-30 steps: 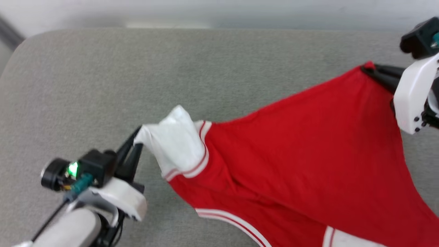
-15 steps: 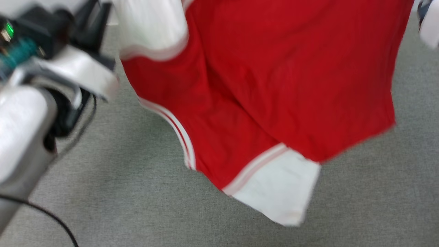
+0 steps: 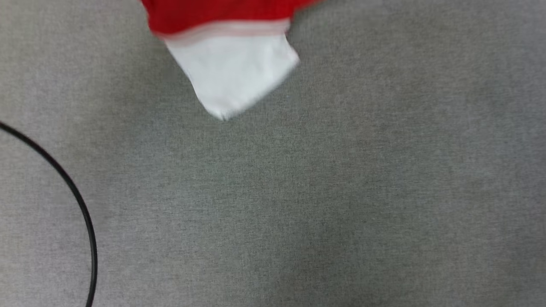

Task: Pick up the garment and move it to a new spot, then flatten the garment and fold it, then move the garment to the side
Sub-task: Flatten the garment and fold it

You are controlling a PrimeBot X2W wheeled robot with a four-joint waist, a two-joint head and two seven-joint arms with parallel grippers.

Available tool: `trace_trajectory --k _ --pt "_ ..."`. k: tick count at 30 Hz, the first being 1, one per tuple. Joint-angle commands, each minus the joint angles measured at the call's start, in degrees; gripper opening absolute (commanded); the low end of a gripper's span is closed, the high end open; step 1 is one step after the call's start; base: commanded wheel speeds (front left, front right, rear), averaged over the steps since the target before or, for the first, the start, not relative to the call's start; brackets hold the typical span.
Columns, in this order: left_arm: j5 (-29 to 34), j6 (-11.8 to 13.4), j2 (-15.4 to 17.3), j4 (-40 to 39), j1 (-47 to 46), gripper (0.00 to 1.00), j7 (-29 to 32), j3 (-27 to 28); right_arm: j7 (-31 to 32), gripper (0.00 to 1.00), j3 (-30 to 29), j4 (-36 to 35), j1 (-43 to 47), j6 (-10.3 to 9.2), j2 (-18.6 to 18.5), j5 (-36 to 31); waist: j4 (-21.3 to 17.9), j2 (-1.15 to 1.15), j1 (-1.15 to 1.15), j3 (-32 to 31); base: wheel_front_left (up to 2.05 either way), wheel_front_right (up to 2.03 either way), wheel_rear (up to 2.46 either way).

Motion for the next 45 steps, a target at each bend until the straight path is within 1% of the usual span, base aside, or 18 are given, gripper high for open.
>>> trace_trajectory --k 1,4,5,9,13,16,17,20,21,25,28,31,34,36,42,45 --pt "1.1 -1.2 -1.3 2.2 -5.3 0.00 0.2 -0.5 0.2 0.00 -0.2 1.6 -4.3 -0.04 0.8 -0.8 0.4 0.00 -0.01 2.6 0.00 0.00 0.00" --pt "2.0 -2.6 -2.5 5.4 -12.0 0.00 -0.2 -0.7 0.2 0.00 0.8 3.6 -9.3 -0.04 1.2 -1.8 0.8 0.00 -0.01 4.3 0.00 0.00 0.00" --pt "2.0 -2.6 -2.5 5.4 -12.0 0.00 -0.2 -0.7 0.2 0.00 0.8 3.6 -9.3 -0.04 1.2 -1.8 0.8 0.00 -0.01 4.3 0.00 0.00 0.00" --pt "2.2 -3.9 -4.1 10.1 -17.5 0.00 -1.6 -1.2 -1.3 0.00 1.9 7.4 -14.0 -0.05 2.1 -2.1 1.3 0.00 -0.01 6.3 0.00 0.00 0.00" --pt "1.7 -4.5 -5.3 14.7 -18.3 0.00 -3.9 -2.6 -3.7 0.00 4.2 10.7 -13.1 -0.05 3.2 -1.3 1.4 0.00 -0.01 7.2 0.00 0.00 0.00" --pt "1.1 -4.9 -5.0 18.0 -15.7 0.00 -5.5 -4.0 -5.6 0.00 6.5 12.6 -9.6 -0.05 3.6 0.1 1.3 0.00 -0.01 7.0 0.00 0.00 0.00" --pt "0.4 -5.1 -5.0 19.8 -13.2 0.00 -6.9 -4.9 -6.9 0.00 8.2 13.8 -6.8 -0.04 4.2 0.8 1.1 0.00 -0.01 6.3 0.00 0.00 0.00" --pt "-1.4 -5.2 -4.9 22.0 -7.8 0.00 -9.2 -6.0 -9.2 0.00 10.6 15.5 -1.9 -0.05 5.1 2.9 0.9 0.00 -0.01 4.7 0.00 0.00 0.00" --pt "-1.4 -5.2 -4.9 22.0 -7.8 0.00 -9.2 -6.0 -9.2 0.00 10.6 15.5 -1.9 -0.05 5.1 2.9 0.9 0.00 -0.01 4.7 0.00 0.00 0.00" --pt "-4.4 -5.2 -4.5 23.0 1.8 0.00 -11.8 -6.4 -11.9 0.00 15.1 16.4 5.5 -0.05 5.6 5.6 0.9 0.00 -0.01 2.1 0.00 0.00 0.00" --pt "-5.7 -4.9 -3.9 22.1 9.7 0.00 -13.2 -6.6 -13.5 0.00 18.5 15.9 11.1 -0.05 5.3 8.2 0.9 0.00 -0.01 -0.2 0.00 0.00 0.00" --pt "-6.6 -3.9 -2.9 19.4 18.6 0.00 -13.9 -6.8 -15.1 0.00 21.6 15.0 16.9 -0.05 4.3 10.6 0.7 0.00 -0.01 -2.9 0.00 0.00 0.00" --pt "-7.2 -2.2 -1.7 15.4 28.1 0.00 -14.1 -7.4 -16.5 0.00 24.4 13.4 22.8 -0.04 2.9 13.0 0.8 0.00 -0.01 -5.8 0.00 0.00 0.00" --pt "-7.8 -1.0 -0.8 12.2 34.9 0.00 -14.2 -8.1 -17.6 0.00 26.1 12.2 26.9 -0.05 1.2 14.3 1.0 0.00 -0.01 -8.1 0.00 0.00 0.00" --pt "-11.2 5.0 3.0 1.1 55.5 0.00 -13.6 -9.9 -19.2 0.00 29.5 8.4 38.2 -0.05 -3.4 17.7 1.0 0.00 -0.01 -14.1 0.00 0.00 0.00" --pt "-13.2 9.0 5.2 -5.2 64.4 0.00 -13.1 -10.2 -19.6 0.00 30.3 6.3 43.7 -0.05 -5.5 18.7 1.1 0.00 -0.01 -16.6 0.00 0.00 0.00"
